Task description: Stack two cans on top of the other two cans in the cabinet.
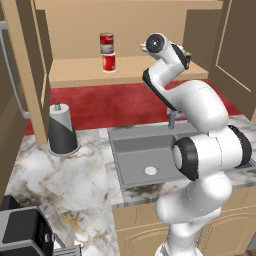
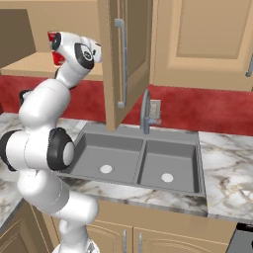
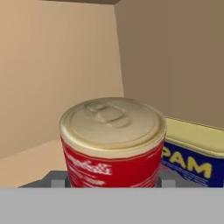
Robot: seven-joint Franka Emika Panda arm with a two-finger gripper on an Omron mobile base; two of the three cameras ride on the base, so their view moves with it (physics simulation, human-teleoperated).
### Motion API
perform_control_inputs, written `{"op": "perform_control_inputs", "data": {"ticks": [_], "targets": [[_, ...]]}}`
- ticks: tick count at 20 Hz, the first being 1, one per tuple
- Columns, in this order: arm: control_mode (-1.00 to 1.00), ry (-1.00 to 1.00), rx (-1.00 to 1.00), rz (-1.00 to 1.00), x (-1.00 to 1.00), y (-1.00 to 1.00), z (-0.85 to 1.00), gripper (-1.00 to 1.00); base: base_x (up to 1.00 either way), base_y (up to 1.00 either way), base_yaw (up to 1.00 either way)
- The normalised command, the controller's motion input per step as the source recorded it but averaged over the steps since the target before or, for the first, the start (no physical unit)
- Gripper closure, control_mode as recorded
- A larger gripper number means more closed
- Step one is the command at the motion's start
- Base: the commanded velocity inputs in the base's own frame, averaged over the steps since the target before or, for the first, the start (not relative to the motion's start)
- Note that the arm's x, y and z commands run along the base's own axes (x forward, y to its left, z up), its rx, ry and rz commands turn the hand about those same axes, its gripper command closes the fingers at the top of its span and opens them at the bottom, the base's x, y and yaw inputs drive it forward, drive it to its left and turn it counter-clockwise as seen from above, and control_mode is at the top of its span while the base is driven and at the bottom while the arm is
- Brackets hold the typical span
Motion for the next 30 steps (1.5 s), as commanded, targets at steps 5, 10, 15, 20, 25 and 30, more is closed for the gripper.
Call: {"op": "perform_control_inputs", "data": {"ticks": [5, 10, 15, 20, 25, 30], "targets": [[-1.00, -0.02, -0.04, -0.07, -0.01, -0.01, 0.35, 1.00, 0.00, 0.00, 0.00], [-1.00, -0.01, -0.03, -0.06, -0.05, -0.01, 0.37, 1.00, 0.00, 0.00, 0.00], [-1.00, 0.00, 0.00, -0.07, 0.00, -0.17, 0.29, 1.00, 0.00, 0.00, 0.00], [-1.00, 0.00, 0.00, -0.05, 0.00, -0.31, 0.14, 1.00, 0.00, 0.00, 0.00], [-1.00, 0.00, 0.00, -0.03, 0.00, -0.29, 0.00, 1.00, 0.00, 0.00, 0.00], [-1.00, 0.00, 0.00, 0.00, 0.00, -0.25, -0.05, 1.00, 0.00, 0.00, 0.00]]}}
